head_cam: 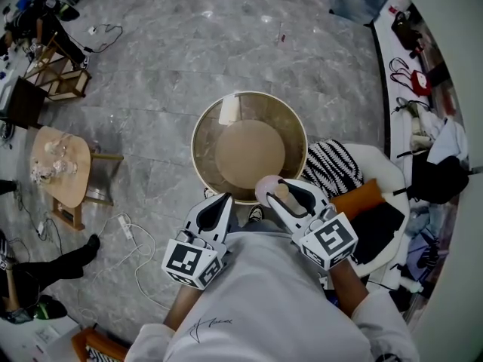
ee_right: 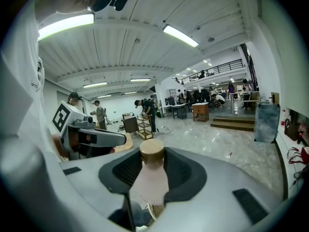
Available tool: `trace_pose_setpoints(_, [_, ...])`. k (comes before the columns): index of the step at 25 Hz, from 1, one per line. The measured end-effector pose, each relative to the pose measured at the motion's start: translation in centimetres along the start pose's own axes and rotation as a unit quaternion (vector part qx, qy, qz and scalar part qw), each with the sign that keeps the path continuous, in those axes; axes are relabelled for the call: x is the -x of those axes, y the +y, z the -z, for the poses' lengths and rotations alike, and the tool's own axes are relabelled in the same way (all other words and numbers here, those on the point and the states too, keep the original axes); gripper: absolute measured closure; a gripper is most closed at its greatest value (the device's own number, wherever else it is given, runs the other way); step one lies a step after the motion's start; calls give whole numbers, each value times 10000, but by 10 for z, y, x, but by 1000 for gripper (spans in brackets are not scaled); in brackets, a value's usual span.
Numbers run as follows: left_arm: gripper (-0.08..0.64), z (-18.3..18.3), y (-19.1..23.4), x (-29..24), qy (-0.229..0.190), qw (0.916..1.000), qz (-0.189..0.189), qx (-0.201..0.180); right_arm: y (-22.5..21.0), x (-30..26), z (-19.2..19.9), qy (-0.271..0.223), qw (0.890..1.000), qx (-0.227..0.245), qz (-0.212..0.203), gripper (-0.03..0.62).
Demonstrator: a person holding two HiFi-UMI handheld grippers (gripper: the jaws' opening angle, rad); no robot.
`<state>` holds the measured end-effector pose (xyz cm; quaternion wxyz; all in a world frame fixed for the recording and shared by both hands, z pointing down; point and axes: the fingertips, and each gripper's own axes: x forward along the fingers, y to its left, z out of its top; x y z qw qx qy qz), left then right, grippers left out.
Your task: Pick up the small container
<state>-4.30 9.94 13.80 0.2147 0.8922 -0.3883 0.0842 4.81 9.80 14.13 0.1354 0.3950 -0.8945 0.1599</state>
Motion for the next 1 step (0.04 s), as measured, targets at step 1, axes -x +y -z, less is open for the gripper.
trace_pose_setpoints(1, [551, 1, 0, 0, 2, 10000, 1, 1, 0, 0, 1, -1, 10000, 1, -5, 445])
